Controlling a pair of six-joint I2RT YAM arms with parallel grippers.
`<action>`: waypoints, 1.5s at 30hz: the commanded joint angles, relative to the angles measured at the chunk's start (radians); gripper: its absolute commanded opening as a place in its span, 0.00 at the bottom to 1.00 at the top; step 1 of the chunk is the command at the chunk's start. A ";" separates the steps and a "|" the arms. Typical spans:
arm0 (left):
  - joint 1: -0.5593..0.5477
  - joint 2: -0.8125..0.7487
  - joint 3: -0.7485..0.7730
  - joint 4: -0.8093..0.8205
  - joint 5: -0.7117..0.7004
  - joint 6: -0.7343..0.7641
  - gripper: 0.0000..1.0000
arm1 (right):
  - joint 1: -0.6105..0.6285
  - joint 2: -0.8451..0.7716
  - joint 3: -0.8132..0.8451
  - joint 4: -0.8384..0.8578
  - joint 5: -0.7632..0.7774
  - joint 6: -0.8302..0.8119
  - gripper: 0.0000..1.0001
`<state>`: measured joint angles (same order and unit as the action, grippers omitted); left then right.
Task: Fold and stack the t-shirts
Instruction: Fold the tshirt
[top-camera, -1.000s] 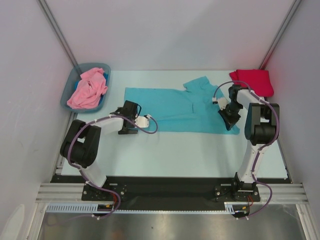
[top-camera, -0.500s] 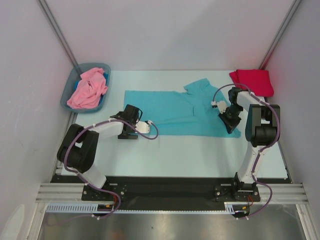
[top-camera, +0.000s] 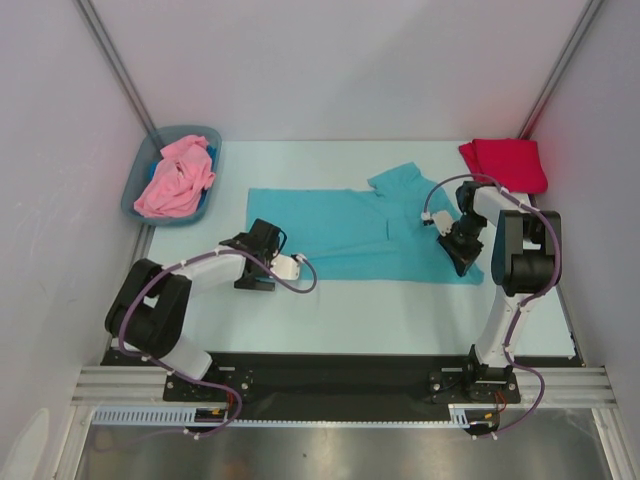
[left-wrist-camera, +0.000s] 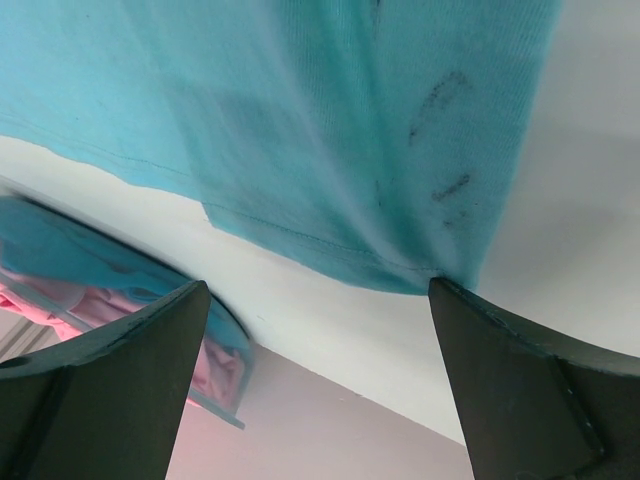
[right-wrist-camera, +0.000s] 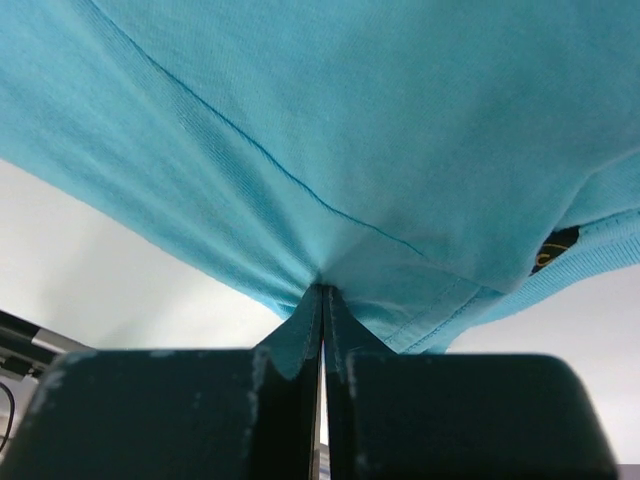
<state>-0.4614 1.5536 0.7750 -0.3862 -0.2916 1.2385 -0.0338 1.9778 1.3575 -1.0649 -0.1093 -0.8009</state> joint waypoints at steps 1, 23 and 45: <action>-0.014 0.013 -0.069 -0.214 0.123 -0.060 1.00 | 0.000 -0.037 -0.018 -0.076 0.028 -0.037 0.00; 0.139 0.037 0.242 -0.315 -0.026 -0.079 1.00 | -0.014 -0.068 0.283 -0.070 -0.023 -0.008 0.17; 0.153 0.143 0.555 -0.350 0.058 -0.137 1.00 | 0.057 0.087 0.474 0.014 -0.092 0.131 0.00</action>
<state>-0.2878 1.7367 1.3365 -0.6769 -0.2909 1.1393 -0.0071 2.0796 1.8641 -0.9924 -0.1658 -0.6453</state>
